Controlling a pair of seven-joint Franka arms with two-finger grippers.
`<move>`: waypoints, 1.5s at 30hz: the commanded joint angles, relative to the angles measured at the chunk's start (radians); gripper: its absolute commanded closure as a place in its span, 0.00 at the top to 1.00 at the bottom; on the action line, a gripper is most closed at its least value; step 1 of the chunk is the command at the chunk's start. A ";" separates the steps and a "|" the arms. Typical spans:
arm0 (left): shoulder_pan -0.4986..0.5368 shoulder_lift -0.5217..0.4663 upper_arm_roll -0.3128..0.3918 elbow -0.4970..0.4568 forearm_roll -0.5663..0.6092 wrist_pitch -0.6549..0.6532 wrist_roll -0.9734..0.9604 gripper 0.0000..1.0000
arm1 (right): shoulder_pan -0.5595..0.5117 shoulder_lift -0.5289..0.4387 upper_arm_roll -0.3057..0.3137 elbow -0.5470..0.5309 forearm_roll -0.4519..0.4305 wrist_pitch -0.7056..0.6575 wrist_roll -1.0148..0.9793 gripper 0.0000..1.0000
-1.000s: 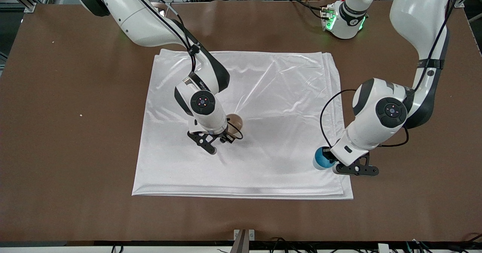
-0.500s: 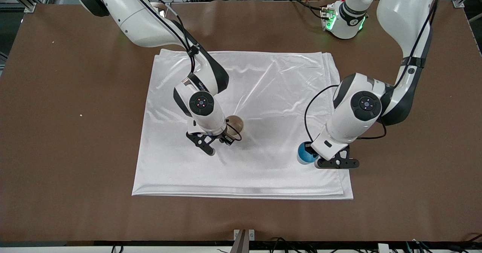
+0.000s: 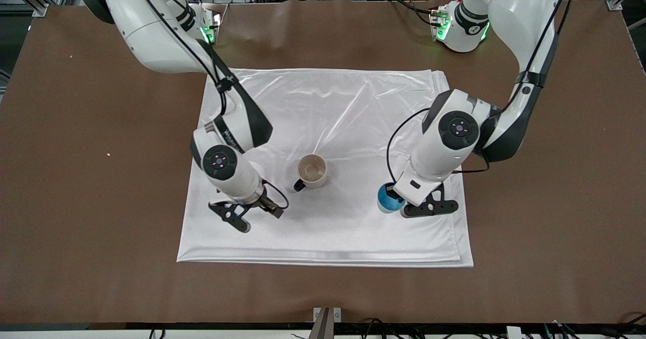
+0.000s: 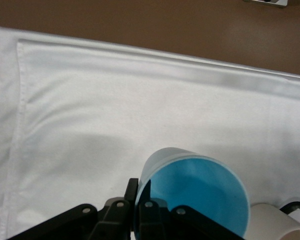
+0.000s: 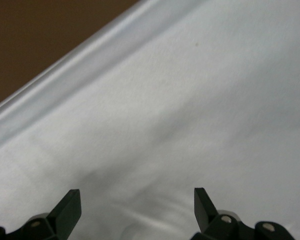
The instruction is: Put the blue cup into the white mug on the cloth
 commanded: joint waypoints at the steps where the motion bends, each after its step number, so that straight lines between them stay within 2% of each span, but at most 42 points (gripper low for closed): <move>1: -0.082 -0.029 0.006 -0.009 0.016 -0.020 -0.131 0.00 | -0.081 -0.014 0.013 0.013 -0.017 -0.037 -0.176 1.00; 8: -0.175 -0.023 0.007 0.011 0.012 -0.020 -0.264 0.00 | -0.192 -0.020 0.017 0.012 -0.011 -0.038 -0.379 1.00; 13: -0.224 0.001 0.009 0.047 0.010 -0.020 -0.356 0.00 | -0.251 -0.038 0.019 0.012 -0.011 -0.109 -0.529 1.00; 18: -0.263 0.021 0.010 0.056 0.012 -0.016 -0.392 0.00 | -0.316 -0.060 0.014 0.001 -0.013 -0.126 -0.676 1.00; 24: -0.277 0.038 0.012 0.059 0.010 -0.010 -0.395 0.00 | -0.356 -0.087 0.017 -0.025 -0.013 -0.189 -0.750 1.00; 31: -0.307 0.073 0.014 0.085 0.010 0.014 -0.410 0.00 | -0.362 -0.250 0.014 -0.252 -0.016 -0.129 -0.761 1.00; 40: -0.315 0.101 0.014 0.085 0.010 0.051 -0.399 0.00 | -0.364 -0.552 0.014 -0.572 -0.016 -0.123 -0.761 1.00; 45: -0.318 0.121 0.015 0.085 0.012 0.085 -0.407 0.00 | -0.364 -0.664 0.014 -0.669 -0.016 -0.132 -0.761 1.00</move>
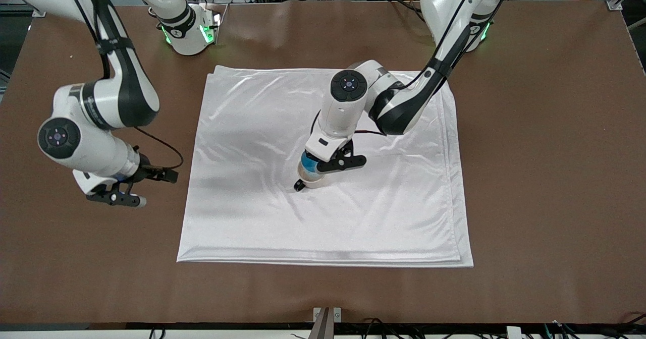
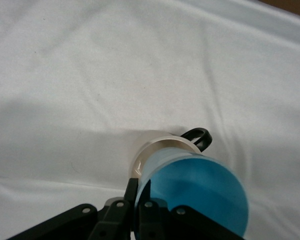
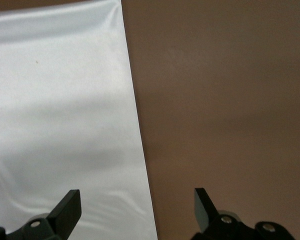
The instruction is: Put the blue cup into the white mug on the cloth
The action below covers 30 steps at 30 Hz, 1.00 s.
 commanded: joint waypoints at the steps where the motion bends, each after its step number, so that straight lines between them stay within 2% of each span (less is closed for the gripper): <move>1: -0.016 0.033 0.013 0.028 0.010 0.037 -0.024 0.00 | -0.009 -0.193 0.005 -0.196 -0.015 0.018 -0.004 1.00; 8: -0.016 0.053 0.013 0.028 0.010 0.075 -0.025 0.00 | -0.008 -0.244 0.007 -0.152 -0.015 -0.075 -0.007 1.00; 20: -0.016 0.053 0.011 0.022 0.010 0.077 -0.027 0.00 | -0.011 -0.246 0.005 0.176 -0.003 -0.420 -0.156 1.00; 23: -0.019 0.055 0.011 0.021 0.012 0.077 -0.027 0.00 | -0.011 -0.244 0.005 0.239 -0.001 -0.459 -0.181 1.00; 30: -0.038 0.058 0.013 0.016 0.016 0.075 -0.053 0.00 | -0.011 -0.249 0.002 0.291 -0.001 -0.476 -0.193 1.00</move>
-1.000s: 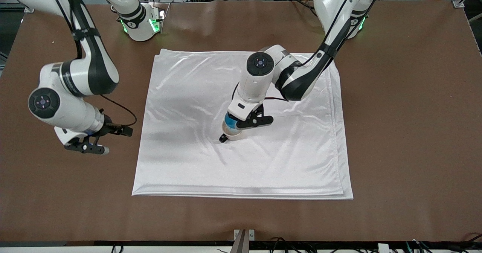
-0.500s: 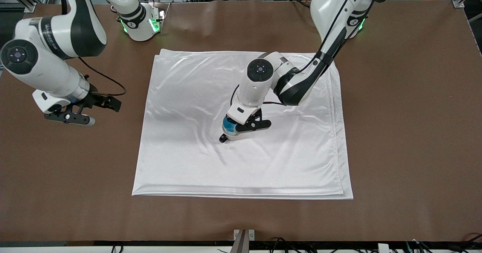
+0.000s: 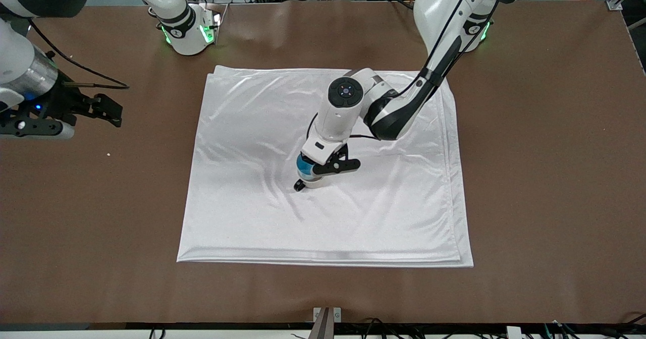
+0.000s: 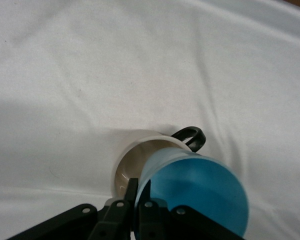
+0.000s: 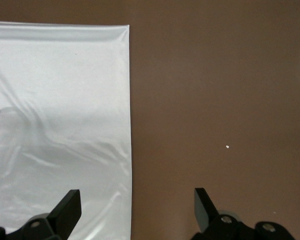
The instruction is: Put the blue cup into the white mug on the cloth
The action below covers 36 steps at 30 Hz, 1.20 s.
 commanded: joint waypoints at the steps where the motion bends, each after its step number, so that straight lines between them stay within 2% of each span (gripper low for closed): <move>1: -0.023 0.007 0.012 0.013 0.016 0.000 -0.044 0.00 | -0.010 0.004 0.004 0.049 -0.001 -0.036 -0.025 1.00; 3: -0.023 0.009 0.012 0.012 0.016 0.000 -0.042 0.01 | -0.008 0.000 0.004 0.067 -0.001 -0.049 -0.025 1.00; 5: -0.021 0.009 0.012 0.012 0.016 0.000 -0.036 0.09 | -0.010 0.000 0.004 0.081 -0.001 -0.050 -0.027 1.00; 7: -0.020 0.009 0.012 0.012 0.018 0.000 -0.033 0.12 | -0.008 0.000 0.004 0.087 -0.002 -0.050 -0.028 1.00; 10: -0.016 0.010 0.012 0.012 0.021 0.000 -0.029 0.27 | -0.008 0.000 0.004 0.096 -0.008 -0.050 -0.042 1.00; 11: -0.016 0.011 0.012 0.012 0.021 0.000 -0.029 0.38 | -0.008 0.000 0.004 0.102 -0.012 -0.050 -0.057 1.00; 12: -0.016 0.011 0.014 0.012 0.021 0.000 -0.030 0.56 | -0.010 0.000 0.003 0.110 -0.013 -0.050 -0.079 1.00; 13: -0.016 0.011 0.014 0.012 0.021 0.000 -0.033 0.91 | -0.010 0.000 0.003 0.119 -0.016 -0.050 -0.100 1.00; 14: -0.018 0.011 0.014 0.012 0.022 0.000 -0.035 1.00 | -0.011 0.001 0.001 0.125 -0.016 -0.050 -0.114 1.00; 25: -0.018 0.000 0.015 0.013 0.021 -0.003 -0.039 1.00 | -0.056 -0.014 0.007 0.132 0.014 -0.084 -0.119 1.00; 29: -0.012 -0.032 0.015 0.013 0.022 -0.013 -0.041 1.00 | -0.059 -0.020 0.010 0.130 0.022 -0.086 -0.120 1.00; 36: 0.003 -0.121 0.021 0.015 0.022 -0.131 -0.036 1.00 | -0.060 -0.017 0.007 0.128 0.022 -0.083 -0.122 1.00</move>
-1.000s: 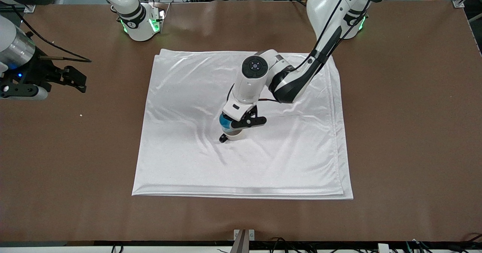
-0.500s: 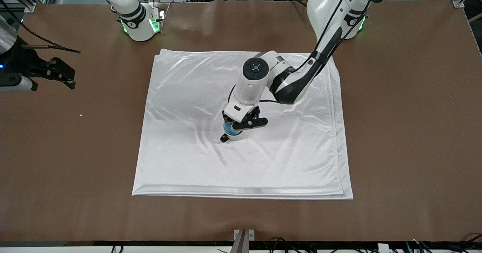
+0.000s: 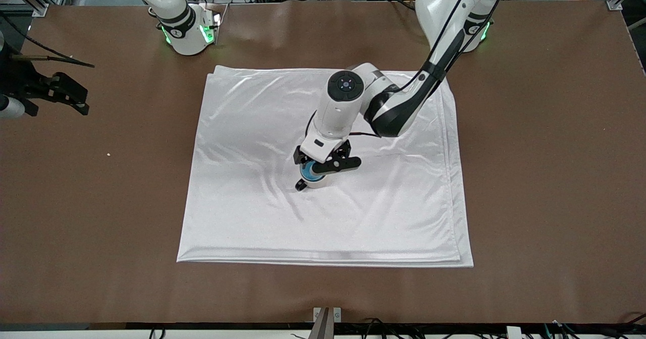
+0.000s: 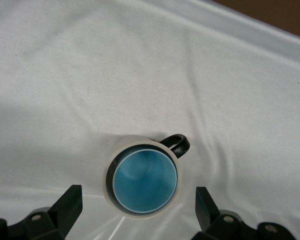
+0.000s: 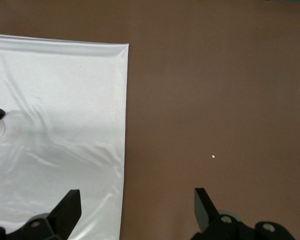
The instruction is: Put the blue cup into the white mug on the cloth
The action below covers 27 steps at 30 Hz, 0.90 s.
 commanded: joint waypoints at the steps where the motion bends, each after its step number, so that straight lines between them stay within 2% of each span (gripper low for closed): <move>1: 0.012 -0.104 0.014 -0.013 0.022 -0.115 -0.023 1.00 | -0.022 -0.011 0.012 0.002 0.015 -0.005 -0.017 1.00; 14: 0.091 -0.368 0.017 -0.012 0.013 -0.474 0.091 1.00 | -0.028 -0.006 0.011 0.002 0.083 0.033 -0.006 1.00; 21: 0.167 -0.476 0.017 -0.013 0.019 -0.665 0.299 1.00 | -0.036 -0.008 0.011 0.002 0.084 0.024 -0.006 1.00; 27: 0.245 -0.539 0.015 -0.015 0.021 -0.741 0.453 1.00 | -0.042 -0.009 0.011 0.002 0.084 0.024 -0.012 1.00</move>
